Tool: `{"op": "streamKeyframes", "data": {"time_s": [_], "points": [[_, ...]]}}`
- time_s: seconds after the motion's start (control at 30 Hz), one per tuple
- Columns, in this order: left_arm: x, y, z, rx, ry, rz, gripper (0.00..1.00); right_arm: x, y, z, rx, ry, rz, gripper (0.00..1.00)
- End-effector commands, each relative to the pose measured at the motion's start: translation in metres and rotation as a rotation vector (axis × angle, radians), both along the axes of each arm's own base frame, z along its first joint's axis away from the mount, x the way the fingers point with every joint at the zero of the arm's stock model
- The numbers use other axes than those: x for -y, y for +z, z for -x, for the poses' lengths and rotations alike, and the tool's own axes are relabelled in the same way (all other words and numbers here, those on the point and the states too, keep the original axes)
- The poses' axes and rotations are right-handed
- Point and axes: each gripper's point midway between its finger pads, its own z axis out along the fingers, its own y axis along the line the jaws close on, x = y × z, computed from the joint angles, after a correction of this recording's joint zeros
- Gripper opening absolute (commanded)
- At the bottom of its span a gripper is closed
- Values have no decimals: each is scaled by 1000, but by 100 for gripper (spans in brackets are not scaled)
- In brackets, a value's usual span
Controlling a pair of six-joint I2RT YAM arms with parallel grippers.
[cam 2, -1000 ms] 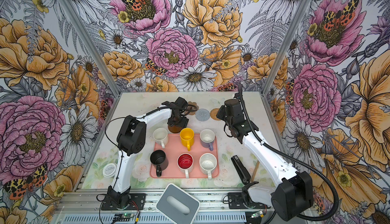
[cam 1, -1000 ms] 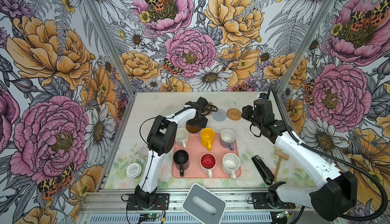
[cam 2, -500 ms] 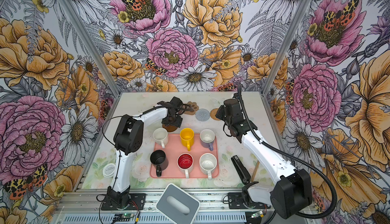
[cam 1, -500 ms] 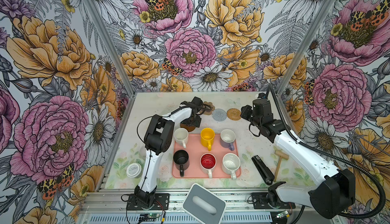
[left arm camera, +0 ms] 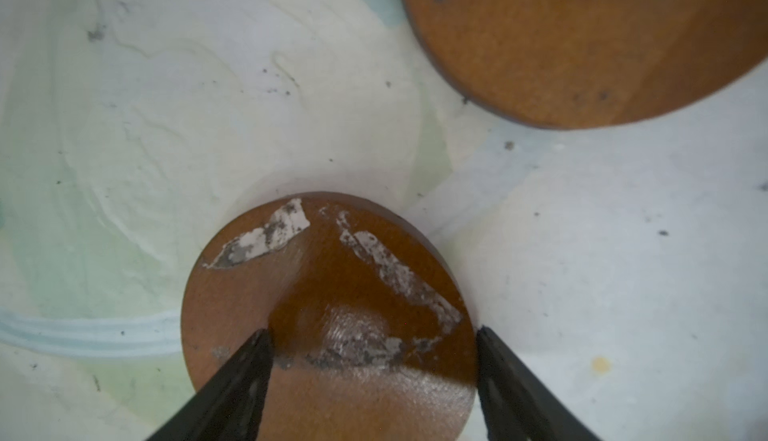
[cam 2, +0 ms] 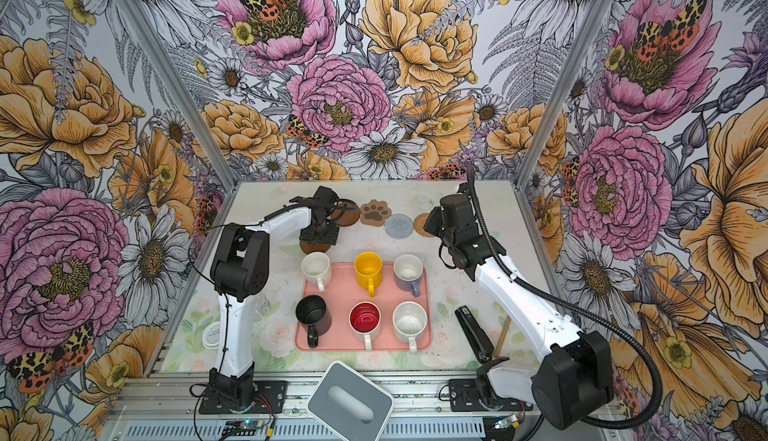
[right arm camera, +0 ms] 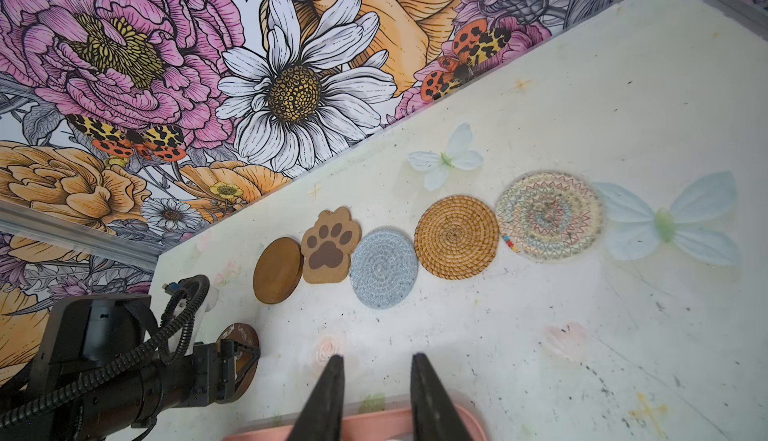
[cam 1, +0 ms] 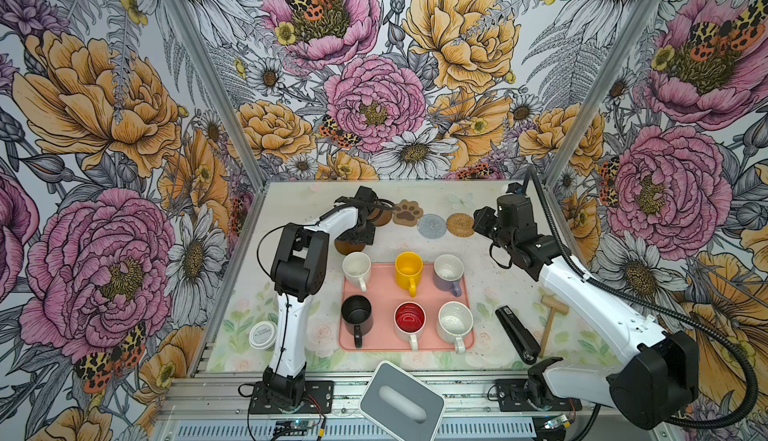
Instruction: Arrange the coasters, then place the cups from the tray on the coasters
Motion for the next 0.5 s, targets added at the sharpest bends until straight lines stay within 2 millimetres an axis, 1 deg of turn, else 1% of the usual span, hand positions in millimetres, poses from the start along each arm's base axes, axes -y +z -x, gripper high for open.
{"op": "streamKeyframes", "data": {"time_s": [0.0, 0.1, 0.33, 0.47], "points": [[-14, -3, -5, 12, 25, 34, 76, -3, 4, -2, 15, 1, -24, 30], [-21, -4, -12, 33, 41, 49, 75, -4, 4, -2, 16, 3, -26, 30], [-45, -7, -32, 72, 96, 67, 75, -6, 7, -2, 21, 8, -33, 30], [-49, -8, -42, 76, 116, 119, 75, -5, 8, -2, 23, 7, -37, 30]]}}
